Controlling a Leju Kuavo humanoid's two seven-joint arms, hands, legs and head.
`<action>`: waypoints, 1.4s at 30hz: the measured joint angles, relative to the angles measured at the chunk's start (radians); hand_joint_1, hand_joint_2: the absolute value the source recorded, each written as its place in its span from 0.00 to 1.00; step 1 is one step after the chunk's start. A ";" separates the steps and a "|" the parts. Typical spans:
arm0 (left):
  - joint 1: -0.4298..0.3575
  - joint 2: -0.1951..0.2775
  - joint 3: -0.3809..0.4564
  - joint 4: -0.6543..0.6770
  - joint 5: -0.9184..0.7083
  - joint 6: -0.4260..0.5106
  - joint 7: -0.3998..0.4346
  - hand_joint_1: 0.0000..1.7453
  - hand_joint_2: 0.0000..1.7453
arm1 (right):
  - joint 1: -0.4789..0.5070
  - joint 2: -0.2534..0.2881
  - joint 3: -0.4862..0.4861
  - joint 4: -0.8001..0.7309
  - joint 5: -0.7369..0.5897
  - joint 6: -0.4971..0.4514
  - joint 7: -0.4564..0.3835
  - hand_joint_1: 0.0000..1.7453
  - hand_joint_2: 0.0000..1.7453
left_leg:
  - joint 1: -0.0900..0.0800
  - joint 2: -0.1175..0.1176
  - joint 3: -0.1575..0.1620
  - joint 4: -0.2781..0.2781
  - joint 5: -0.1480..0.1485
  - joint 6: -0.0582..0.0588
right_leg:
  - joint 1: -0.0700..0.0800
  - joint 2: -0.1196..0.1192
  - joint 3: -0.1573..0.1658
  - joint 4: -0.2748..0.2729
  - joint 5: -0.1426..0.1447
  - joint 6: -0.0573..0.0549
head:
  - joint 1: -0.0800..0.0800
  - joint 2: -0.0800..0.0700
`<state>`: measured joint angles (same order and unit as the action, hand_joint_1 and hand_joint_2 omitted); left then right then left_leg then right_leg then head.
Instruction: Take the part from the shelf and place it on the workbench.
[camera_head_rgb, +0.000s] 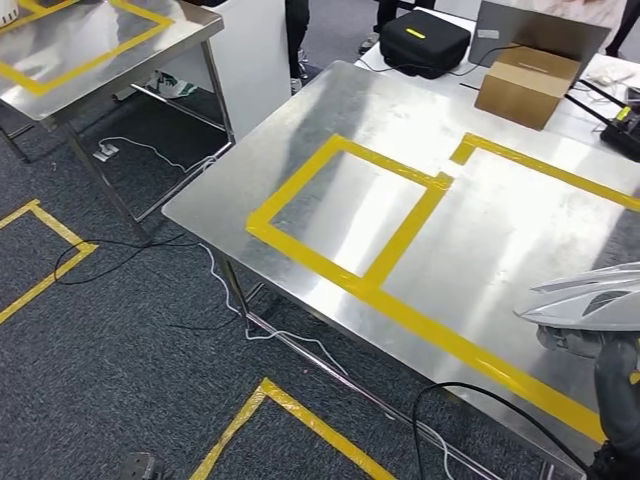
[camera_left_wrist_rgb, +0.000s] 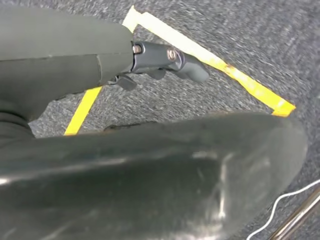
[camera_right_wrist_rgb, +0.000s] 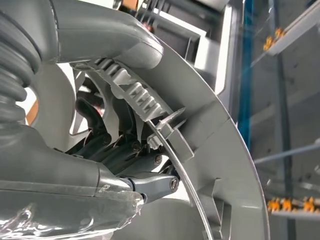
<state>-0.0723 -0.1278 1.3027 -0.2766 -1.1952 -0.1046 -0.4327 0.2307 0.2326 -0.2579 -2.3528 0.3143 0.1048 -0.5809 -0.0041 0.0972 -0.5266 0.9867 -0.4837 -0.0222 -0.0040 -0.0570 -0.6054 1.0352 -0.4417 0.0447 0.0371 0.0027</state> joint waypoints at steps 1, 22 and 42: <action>-0.001 0.000 0.000 0.000 0.000 0.000 0.000 0.00 0.00 | 0.001 0.000 0.000 0.000 0.009 -0.006 0.002 1.00 1.00 | 0.000 0.009 0.002 -0.001 -0.001 -0.005 | 0.000 0.013 -0.002 0.000 0.002 -0.007 | 0.000 0.000; -0.004 -0.005 0.000 0.000 0.002 0.002 -0.003 0.00 0.00 | 0.001 -0.001 0.002 -0.003 0.057 -0.047 0.065 1.00 1.00 | 0.013 -0.107 -0.025 -0.001 0.020 0.026 | -0.010 0.078 -0.110 0.176 -0.086 0.020 | 0.006 0.000; 0.002 -0.006 0.001 0.001 0.012 0.002 -0.004 0.00 0.00 | 0.001 0.001 0.001 -0.011 0.141 -0.119 0.150 1.00 1.00 | 0.007 -0.087 -0.129 0.207 -0.043 -0.021 | -0.011 0.074 0.012 -0.009 -0.004 -0.030 | -0.003 0.000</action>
<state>-0.0704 -0.1333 1.3035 -0.2759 -1.1833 -0.1022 -0.4372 0.2320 0.2335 -0.2569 -2.3640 0.4553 -0.0141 -0.4306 0.0028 0.0106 -0.6554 1.1938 -0.5271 -0.0432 -0.0150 0.0166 -0.5931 1.0267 -0.4461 0.0145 0.0341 0.0027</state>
